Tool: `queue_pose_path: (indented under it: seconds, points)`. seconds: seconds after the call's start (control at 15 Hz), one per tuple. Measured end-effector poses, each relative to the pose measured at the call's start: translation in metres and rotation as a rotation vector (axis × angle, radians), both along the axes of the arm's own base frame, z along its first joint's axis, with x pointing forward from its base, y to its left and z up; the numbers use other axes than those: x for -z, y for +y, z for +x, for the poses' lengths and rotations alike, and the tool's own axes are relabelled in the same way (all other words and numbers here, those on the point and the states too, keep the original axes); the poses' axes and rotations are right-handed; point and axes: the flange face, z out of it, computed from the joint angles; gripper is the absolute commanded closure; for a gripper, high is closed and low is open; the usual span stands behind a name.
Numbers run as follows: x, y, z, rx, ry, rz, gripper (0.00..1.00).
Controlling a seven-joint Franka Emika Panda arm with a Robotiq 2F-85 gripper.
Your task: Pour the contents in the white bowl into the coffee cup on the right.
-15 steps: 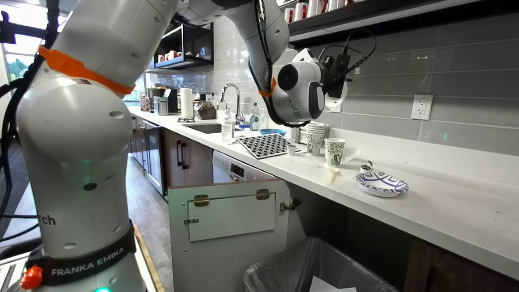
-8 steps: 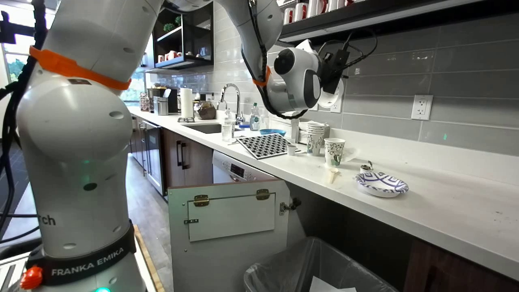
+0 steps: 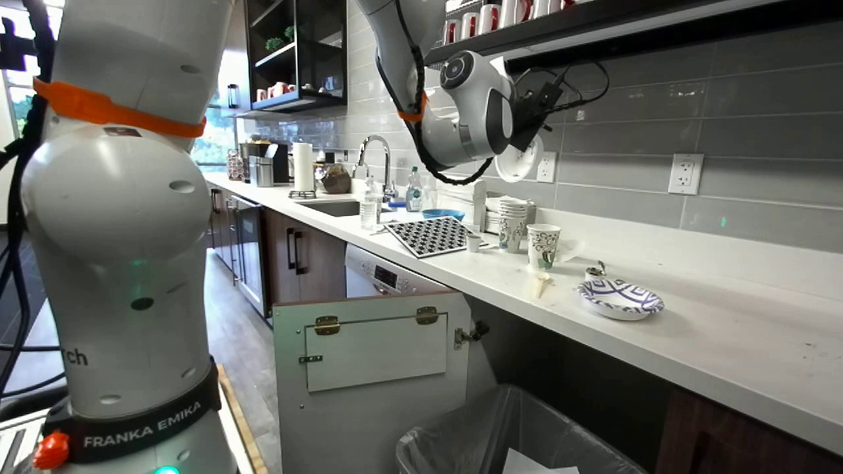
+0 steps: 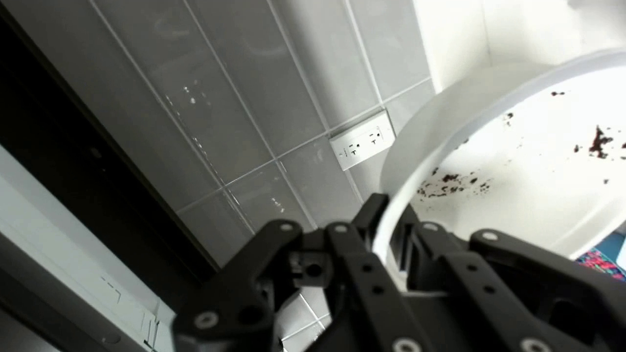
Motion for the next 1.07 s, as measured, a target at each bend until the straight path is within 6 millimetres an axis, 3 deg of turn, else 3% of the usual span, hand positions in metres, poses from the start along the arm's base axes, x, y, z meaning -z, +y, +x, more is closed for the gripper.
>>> queue_pose_path:
  seconds: [0.33,0.6,1.07]
  points:
    - [0.004,-0.002,0.000,0.038,0.122,0.095,0.98]
    - [0.024,0.000,0.004,0.108,0.286,0.152,0.98]
    - [0.067,0.035,0.000,0.178,0.537,0.325,0.98]
